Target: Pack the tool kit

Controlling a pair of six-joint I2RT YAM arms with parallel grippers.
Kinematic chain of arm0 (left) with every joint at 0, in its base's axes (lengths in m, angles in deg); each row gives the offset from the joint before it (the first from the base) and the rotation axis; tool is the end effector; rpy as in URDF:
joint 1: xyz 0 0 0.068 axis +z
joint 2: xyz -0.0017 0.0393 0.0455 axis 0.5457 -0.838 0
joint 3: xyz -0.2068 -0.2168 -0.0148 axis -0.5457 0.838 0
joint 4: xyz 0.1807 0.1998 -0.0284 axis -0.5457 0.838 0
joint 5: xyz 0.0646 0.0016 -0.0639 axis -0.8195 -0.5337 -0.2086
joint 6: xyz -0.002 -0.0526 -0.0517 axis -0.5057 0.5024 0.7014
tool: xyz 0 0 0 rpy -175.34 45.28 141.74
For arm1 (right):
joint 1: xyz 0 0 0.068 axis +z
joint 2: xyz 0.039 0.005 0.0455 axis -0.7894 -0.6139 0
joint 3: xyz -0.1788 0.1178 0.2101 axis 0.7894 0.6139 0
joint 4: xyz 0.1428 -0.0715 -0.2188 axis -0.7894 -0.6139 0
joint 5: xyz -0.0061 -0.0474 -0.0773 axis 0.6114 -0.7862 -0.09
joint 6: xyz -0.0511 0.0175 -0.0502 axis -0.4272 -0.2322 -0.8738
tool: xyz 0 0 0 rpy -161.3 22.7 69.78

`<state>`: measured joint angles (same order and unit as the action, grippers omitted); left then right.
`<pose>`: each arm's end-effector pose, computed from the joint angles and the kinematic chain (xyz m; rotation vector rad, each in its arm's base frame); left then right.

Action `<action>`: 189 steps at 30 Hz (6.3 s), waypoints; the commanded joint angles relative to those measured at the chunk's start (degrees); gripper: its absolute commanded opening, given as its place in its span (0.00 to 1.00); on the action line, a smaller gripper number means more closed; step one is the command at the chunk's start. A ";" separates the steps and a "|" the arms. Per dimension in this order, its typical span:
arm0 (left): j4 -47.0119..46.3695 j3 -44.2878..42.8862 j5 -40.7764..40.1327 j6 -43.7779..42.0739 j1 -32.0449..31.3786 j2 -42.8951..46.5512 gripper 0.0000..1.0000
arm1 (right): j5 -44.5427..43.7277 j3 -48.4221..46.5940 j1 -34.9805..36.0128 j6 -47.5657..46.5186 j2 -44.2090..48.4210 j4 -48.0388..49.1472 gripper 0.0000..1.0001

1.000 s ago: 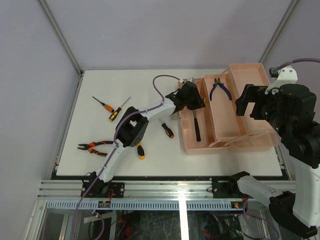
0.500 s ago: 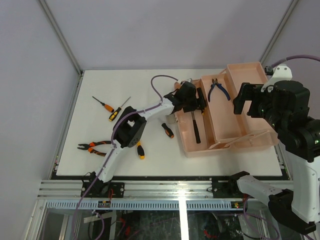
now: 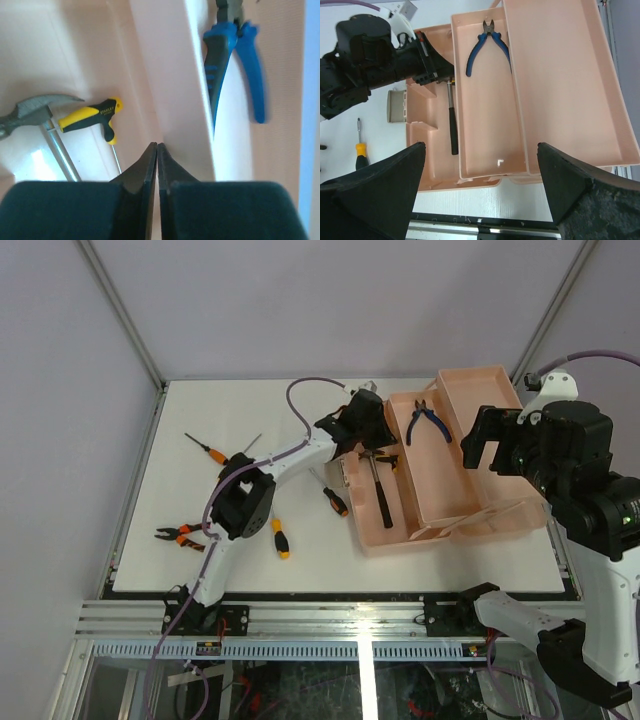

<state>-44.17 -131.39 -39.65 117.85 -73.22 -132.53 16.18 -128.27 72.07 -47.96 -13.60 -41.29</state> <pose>0.4379 -0.3759 0.2272 -0.1427 2.3446 -0.9287 0.1320 0.0336 0.5379 0.0641 1.9455 0.1948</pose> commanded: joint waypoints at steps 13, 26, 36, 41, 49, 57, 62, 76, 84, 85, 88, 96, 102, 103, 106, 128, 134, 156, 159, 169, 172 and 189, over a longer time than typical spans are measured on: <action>1.08 8.38 -7.95 -10.22 5.90 22.47 0.05 | 1.59 0.22 0.45 -1.38 1.25 1.90 0.99; 18.87 38.03 -3.25 -29.54 36.15 54.65 0.52 | 8.38 3.94 13.02 1.05 -16.05 16.04 0.99; 21.43 39.38 0.62 -31.61 38.76 60.71 0.51 | 11.56 -38.24 24.37 -9.48 -57.77 4.51 0.99; 22.42 40.32 1.74 -31.88 40.55 62.30 0.52 | 12.15 -39.74 28.51 -10.33 -63.85 0.38 0.99; 22.59 41.79 3.98 -31.81 41.46 62.87 0.51 | 7.73 -4.02 32.60 -9.87 -47.67 9.20 0.90; 22.06 38.79 6.87 -29.91 41.43 58.18 0.50 | 5.23 8.50 37.01 -9.60 -46.96 14.22 0.84; 21.70 37.00 6.92 -30.33 41.45 56.60 0.50 | 5.23 6.67 37.89 -10.32 -52.23 15.60 0.77; 21.61 38.37 6.79 -31.10 41.46 57.21 0.50 | 0.19 3.60 34.71 -11.75 -61.80 18.78 0.73; 21.53 37.79 7.04 -31.00 41.45 56.78 0.50 | 0.35 3.62 30.52 -13.38 -63.20 18.34 0.73; 21.53 37.82 7.05 -30.94 41.48 56.76 0.50 | 0.62 3.88 30.19 -13.50 -63.31 18.27 0.73; 21.44 37.66 7.15 -30.85 41.45 56.54 0.50 | 1.87 4.70 29.53 -13.86 -63.87 17.89 0.74; 21.44 37.29 7.35 -30.84 41.47 56.48 0.50 | 8.87 5.44 28.66 -14.19 -66.76 15.67 0.74; 21.43 37.44 7.59 -30.84 41.40 56.75 0.49 | 13.92 5.65 28.61 -13.43 -69.31 13.92 0.61; 21.38 37.47 7.54 -31.00 41.45 56.76 0.50 | 14.23 5.51 28.65 -13.18 -69.33 13.79 0.56; 21.42 37.49 7.54 -31.19 41.45 56.85 0.50 | 14.24 4.61 28.64 -12.06 -68.05 13.47 0.33; 20.22 37.42 7.75 -29.67 41.47 56.50 0.49 | 8.43 -24.73 28.63 -9.07 -57.99 3.26 0.00; 20.04 37.30 7.91 -29.55 41.42 56.58 0.49 | -0.04 -31.56 20.18 -10.23 -53.30 1.06 0.00; 19.31 39.46 9.45 -32.07 41.46 57.64 0.49 | 9.16 0.64 -21.81 -23.95 -30.05 6.54 0.00; 19.37 39.77 9.38 -32.71 41.49 58.15 0.49 | 10.49 2.09 -23.42 -24.40 -30.65 7.07 0.00; 21.59 41.35 4.15 -33.07 41.62 59.81 0.48 | 10.46 4.14 -24.25 -22.34 -34.16 5.96 0.15; 22.81 42.07 2.22 -32.25 41.72 59.64 0.48 | 10.07 5.02 -24.51 -21.94 -34.21 6.37 0.23; 24.57 51.33 -0.24 -22.71 41.88 65.08 0.48 | 9.82 2.14 -24.69 -20.00 -32.76 6.14 0.70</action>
<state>-19.29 -80.09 -39.10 93.55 -31.88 -68.58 25.73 -122.61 46.89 -68.74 -49.10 -35.47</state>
